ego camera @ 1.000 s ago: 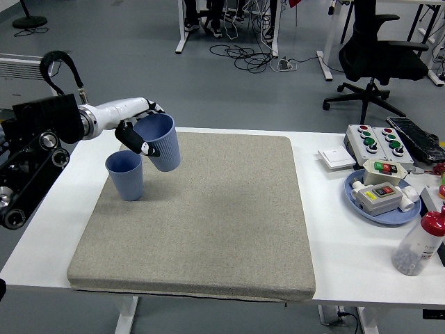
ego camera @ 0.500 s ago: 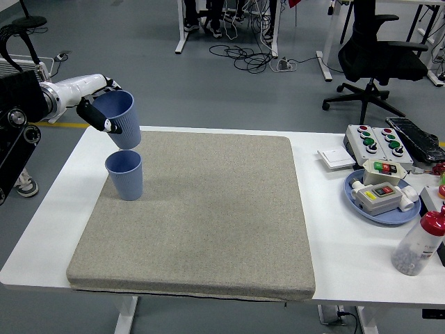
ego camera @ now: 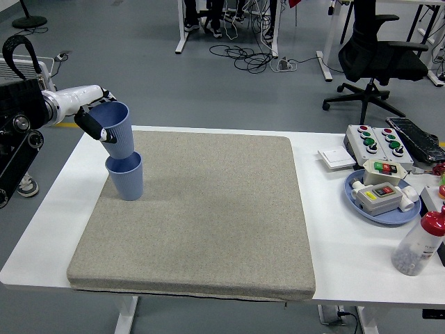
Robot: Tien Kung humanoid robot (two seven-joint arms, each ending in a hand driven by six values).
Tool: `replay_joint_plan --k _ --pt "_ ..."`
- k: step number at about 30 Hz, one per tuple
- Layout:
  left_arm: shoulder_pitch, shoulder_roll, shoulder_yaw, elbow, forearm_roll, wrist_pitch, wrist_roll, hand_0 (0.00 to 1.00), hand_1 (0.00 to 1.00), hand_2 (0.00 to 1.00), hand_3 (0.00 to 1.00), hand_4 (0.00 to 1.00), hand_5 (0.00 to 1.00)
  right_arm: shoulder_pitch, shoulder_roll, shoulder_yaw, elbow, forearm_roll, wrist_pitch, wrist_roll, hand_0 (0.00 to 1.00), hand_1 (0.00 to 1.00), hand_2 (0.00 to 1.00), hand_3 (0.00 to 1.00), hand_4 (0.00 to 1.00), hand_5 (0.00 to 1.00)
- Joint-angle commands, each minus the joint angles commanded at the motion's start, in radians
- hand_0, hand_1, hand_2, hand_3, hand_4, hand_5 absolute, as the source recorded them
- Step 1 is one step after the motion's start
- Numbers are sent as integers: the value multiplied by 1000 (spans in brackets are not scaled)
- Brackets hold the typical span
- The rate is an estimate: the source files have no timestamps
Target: Push cup pick cup insert cup
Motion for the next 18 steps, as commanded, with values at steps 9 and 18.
replay_joint_plan --k 9,18 --pt "3 -7 30 33 21 0 -20 439 554 547 511 547 65 1 -1 -4 0 4 -1 1 726 663 670 590 107 550" --pt "1 -17 35 71 39 0 -59 493 717 858 846 820 313 2 -2 -8 0 9 0 1 726 663 670 590 105 545"
